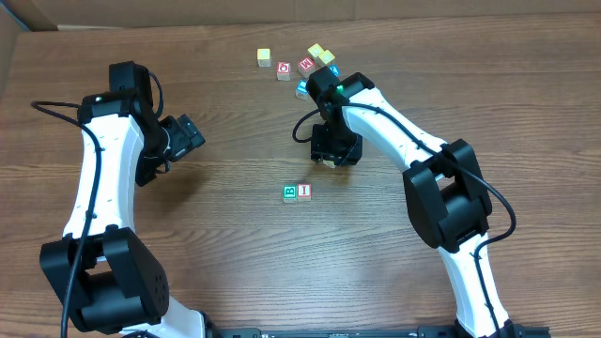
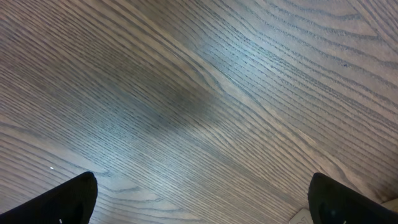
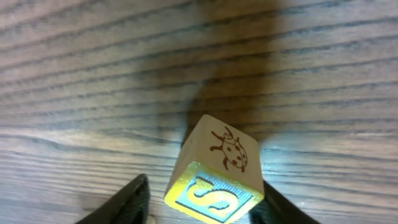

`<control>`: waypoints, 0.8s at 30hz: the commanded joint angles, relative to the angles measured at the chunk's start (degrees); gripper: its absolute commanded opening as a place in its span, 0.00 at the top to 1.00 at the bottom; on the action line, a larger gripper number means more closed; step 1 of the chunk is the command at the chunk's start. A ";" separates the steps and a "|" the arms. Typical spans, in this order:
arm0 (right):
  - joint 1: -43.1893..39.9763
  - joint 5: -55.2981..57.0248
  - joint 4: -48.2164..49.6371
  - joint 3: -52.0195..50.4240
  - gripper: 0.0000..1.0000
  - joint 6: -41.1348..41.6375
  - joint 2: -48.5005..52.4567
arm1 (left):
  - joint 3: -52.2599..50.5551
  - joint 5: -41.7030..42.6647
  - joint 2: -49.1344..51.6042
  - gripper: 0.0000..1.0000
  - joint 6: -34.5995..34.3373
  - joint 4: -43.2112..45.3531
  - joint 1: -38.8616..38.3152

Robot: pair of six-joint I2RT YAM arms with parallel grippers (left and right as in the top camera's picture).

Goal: Flip 4 blocks

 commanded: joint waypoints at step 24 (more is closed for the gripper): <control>0.76 4.55 -7.04 2.29 0.77 3.28 -13.73 | 1.16 -0.20 -0.98 0.00 0.87 -0.13 0.24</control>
